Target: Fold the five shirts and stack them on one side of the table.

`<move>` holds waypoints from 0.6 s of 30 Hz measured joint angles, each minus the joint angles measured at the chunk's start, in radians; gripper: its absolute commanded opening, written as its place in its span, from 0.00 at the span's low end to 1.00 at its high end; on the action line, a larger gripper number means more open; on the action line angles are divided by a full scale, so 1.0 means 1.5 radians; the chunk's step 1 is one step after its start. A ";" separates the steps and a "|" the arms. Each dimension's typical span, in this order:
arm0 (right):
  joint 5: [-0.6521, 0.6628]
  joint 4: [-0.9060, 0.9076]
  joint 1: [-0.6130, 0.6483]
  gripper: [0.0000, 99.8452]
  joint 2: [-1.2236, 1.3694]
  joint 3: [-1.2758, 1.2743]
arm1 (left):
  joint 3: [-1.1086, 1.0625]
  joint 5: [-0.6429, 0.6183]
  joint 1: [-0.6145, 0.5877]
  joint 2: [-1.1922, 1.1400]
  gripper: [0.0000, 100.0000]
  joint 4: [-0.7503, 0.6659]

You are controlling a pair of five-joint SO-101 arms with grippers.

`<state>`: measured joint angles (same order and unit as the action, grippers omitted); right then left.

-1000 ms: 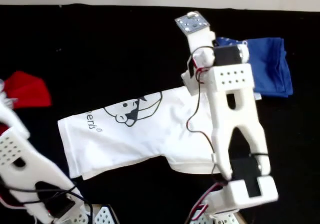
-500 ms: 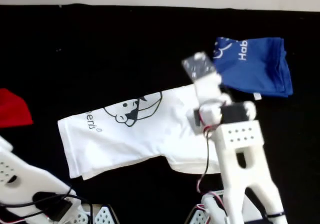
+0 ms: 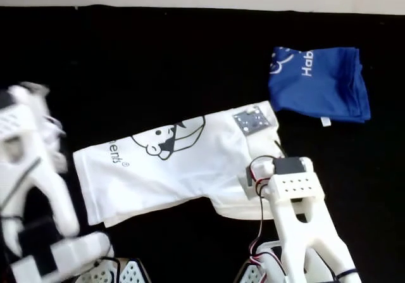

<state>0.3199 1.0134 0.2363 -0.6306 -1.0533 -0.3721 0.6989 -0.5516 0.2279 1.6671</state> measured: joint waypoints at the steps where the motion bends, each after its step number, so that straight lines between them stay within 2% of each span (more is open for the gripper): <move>1: 0.008 0.000 -0.004 0.05 -0.002 -0.008 | -0.055 0.000 0.024 0.032 0.01 -0.019; 7: 0.047 -0.012 -0.006 0.05 -0.003 -0.038 | -0.368 0.000 0.148 0.150 0.01 -0.195; 10: 0.048 -0.058 -0.009 0.05 -0.003 -0.042 | -0.464 0.000 0.162 0.155 0.01 -0.295; 13: 0.048 -0.111 -0.009 0.05 -0.003 -0.043 | -0.476 0.000 0.164 0.133 0.01 -0.343; 18: 0.048 -0.141 -0.009 0.05 0.038 -0.035 | -0.384 -0.031 0.166 -0.002 0.01 -0.334</move>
<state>0.3920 0.8017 0.2225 -0.5738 -1.1055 -0.9475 0.6529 -0.3030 0.2248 1.1653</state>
